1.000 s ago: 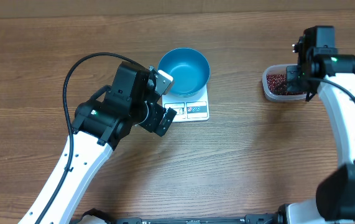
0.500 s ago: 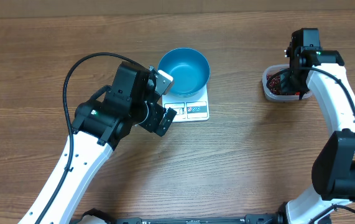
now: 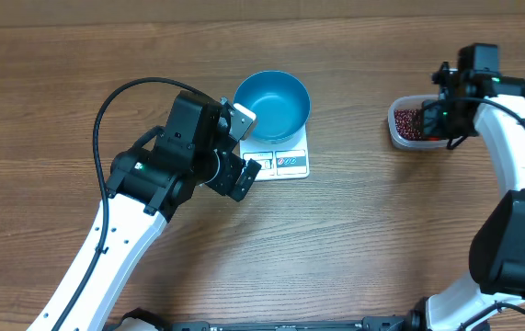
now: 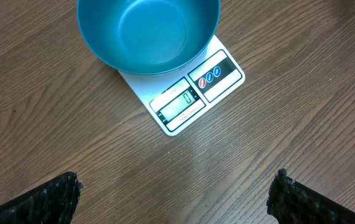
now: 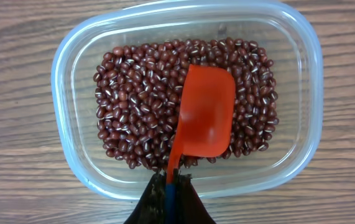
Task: Scoop item into bowl and weigh 150g on scale
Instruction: 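Dip the red scoop into the beans and scoop them up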
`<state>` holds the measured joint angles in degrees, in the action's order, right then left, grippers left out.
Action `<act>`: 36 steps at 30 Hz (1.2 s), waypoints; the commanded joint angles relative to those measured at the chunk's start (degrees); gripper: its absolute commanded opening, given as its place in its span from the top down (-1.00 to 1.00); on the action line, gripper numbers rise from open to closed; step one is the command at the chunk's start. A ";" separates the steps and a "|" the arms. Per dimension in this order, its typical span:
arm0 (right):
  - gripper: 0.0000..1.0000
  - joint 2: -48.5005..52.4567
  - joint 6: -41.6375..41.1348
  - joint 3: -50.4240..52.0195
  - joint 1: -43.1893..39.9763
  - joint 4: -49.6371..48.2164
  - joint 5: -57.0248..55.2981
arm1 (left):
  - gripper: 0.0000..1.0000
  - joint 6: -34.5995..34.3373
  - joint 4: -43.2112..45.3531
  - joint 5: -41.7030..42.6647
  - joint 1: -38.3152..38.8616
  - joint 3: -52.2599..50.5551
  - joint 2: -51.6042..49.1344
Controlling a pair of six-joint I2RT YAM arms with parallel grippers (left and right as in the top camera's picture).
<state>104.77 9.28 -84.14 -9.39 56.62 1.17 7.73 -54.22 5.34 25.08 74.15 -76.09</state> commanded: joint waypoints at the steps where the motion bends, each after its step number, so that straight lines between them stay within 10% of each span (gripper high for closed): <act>1: 0.93 0.98 0.79 -1.44 -3.02 0.94 9.42 | -0.99 1.05 0.07 -0.44 -0.04 -0.52 0.46; 36: 0.93 4.02 1.73 -0.90 -5.16 1.75 18.05 | -0.99 1.07 0.07 -0.44 -0.04 -0.52 0.46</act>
<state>106.98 10.61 -84.40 -14.70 58.08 16.95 7.73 -54.19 5.34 25.08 74.15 -76.09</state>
